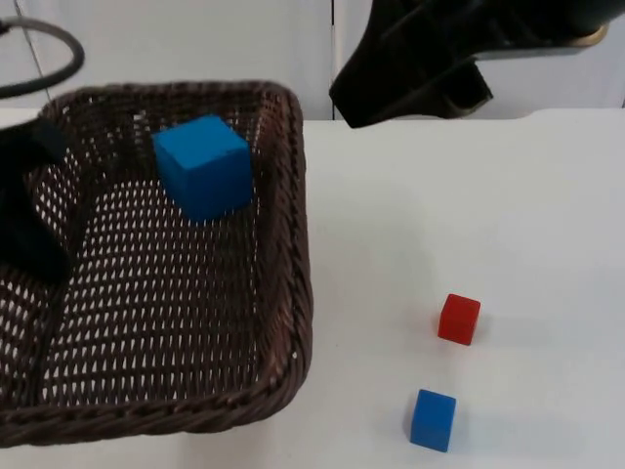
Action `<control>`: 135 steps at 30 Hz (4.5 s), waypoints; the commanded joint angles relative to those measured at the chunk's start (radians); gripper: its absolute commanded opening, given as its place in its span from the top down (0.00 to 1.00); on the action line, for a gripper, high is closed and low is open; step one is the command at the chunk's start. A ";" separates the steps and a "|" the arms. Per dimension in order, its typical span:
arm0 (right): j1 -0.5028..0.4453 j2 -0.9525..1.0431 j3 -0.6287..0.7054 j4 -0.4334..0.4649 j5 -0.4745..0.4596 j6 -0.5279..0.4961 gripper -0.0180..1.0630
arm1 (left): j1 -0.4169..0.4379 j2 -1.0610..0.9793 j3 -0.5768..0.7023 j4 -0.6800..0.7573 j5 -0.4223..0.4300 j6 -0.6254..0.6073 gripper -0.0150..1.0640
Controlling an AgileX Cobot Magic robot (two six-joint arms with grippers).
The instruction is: Pick up the basket with the left hand and place the largest block into the basket with the right hand.
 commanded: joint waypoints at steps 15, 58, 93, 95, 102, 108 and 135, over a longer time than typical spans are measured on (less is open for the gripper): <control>0.000 -0.007 0.003 0.003 -0.037 0.002 0.28 | 0.002 0.319 -0.075 -0.022 -0.295 0.001 0.99; 0.000 -0.007 0.003 0.004 -0.048 0.011 0.28 | 0.002 0.294 -0.077 -0.048 -0.284 0.053 0.26; 0.000 -0.149 0.081 -0.004 -0.109 0.020 0.28 | 0.002 -0.344 -0.043 -0.051 -0.043 0.089 0.26; 0.000 -0.168 0.102 -0.004 -0.117 0.020 0.28 | 0.002 -0.379 -0.043 -0.051 -0.035 0.098 0.26; 0.000 -0.303 0.245 -0.004 -0.145 0.020 0.28 | 0.002 -0.580 -0.043 -0.046 -0.007 0.124 0.26; 0.000 -0.434 0.330 -0.004 -0.146 0.020 0.28 | 0.002 -0.737 -0.043 -0.030 0.025 0.124 0.26; 0.000 -0.967 0.609 -0.004 -0.033 0.020 0.28 | 0.002 -1.349 0.328 0.034 0.101 0.128 0.26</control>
